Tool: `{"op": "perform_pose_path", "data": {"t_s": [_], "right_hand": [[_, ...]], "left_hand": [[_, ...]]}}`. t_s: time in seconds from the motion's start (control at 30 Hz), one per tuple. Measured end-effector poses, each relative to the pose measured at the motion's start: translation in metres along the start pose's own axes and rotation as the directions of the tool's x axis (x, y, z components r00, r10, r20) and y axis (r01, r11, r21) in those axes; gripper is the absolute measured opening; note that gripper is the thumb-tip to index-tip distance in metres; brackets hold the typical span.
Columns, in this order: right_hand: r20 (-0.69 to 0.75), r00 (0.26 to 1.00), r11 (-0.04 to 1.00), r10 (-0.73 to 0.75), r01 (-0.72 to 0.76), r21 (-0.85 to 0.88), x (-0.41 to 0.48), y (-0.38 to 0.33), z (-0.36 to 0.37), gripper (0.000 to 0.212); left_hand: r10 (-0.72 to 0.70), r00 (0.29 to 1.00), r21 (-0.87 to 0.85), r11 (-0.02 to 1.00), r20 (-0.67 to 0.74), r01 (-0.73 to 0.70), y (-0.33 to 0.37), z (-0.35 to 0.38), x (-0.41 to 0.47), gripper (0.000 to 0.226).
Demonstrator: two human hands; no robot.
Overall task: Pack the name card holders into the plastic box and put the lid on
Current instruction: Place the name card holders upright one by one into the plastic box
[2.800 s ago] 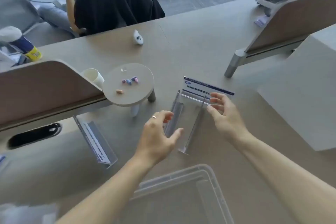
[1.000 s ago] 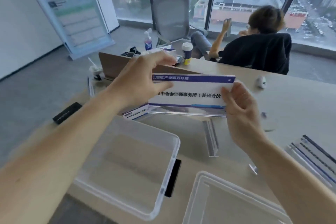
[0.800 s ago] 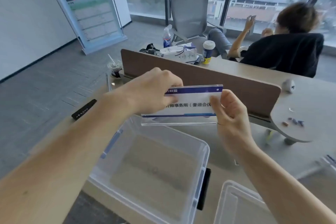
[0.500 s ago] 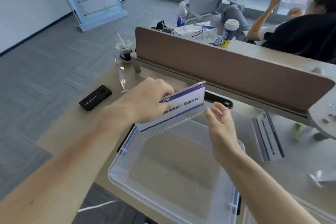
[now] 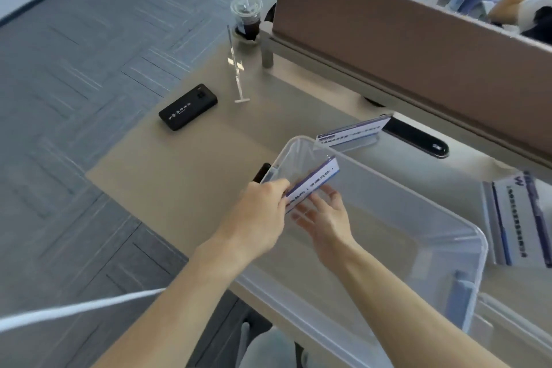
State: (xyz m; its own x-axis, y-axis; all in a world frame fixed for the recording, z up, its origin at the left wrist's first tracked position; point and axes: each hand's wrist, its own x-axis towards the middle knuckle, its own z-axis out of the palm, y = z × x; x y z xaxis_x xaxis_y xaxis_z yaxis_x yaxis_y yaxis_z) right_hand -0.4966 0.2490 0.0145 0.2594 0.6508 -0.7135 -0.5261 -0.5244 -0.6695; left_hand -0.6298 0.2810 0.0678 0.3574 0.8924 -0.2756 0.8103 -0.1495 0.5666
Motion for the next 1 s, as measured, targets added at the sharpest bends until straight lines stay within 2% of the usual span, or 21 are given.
{"op": "perform_pose_path", "data": {"t_s": [0.1, 0.27, 0.43, 0.57, 0.7, 1.0], "right_hand": [[0.01, 1.0, 0.998, 0.014, -0.013, -0.068, 0.007, 0.018, 0.005, 0.027], [-0.017, 0.998, 0.977, 0.055, -0.057, -0.205, 0.034, 0.041, 0.006, 0.053], [-0.057, 0.99, 0.937, 0.129, -0.141, -0.321, 0.054, 0.053, 0.011, 0.065], [-0.044, 0.98, 0.922, 0.192, -0.196, -0.334, 0.063, 0.056, 0.014, 0.052], [-0.06, 0.974, 0.913, 0.218, -0.225, -0.341, 0.071, 0.059, 0.016, 0.069], [-0.06, 0.969, 0.92, 0.238, -0.245, -0.305, 0.071, 0.054, 0.016, 0.069]], "left_hand": [[-0.065, 0.997, -0.013, 0.998, -0.04, 0.065, -0.017, 0.017, -0.007, 0.021], [-0.169, 0.986, 0.042, 0.985, 0.011, 0.168, -0.026, 0.047, -0.003, 0.017], [-0.239, 0.971, 0.182, 0.956, 0.03, 0.23, -0.02, 0.07, 0.006, 0.034], [-0.267, 0.963, 0.187, 0.948, 0.036, 0.256, -0.021, 0.081, 0.014, 0.037], [-0.261, 0.965, 0.165, 0.953, 0.016, 0.255, -0.022, 0.083, 0.019, 0.042], [-0.258, 0.966, 0.14, 0.957, 0.018, 0.253, -0.023, 0.081, 0.023, 0.041]]}}
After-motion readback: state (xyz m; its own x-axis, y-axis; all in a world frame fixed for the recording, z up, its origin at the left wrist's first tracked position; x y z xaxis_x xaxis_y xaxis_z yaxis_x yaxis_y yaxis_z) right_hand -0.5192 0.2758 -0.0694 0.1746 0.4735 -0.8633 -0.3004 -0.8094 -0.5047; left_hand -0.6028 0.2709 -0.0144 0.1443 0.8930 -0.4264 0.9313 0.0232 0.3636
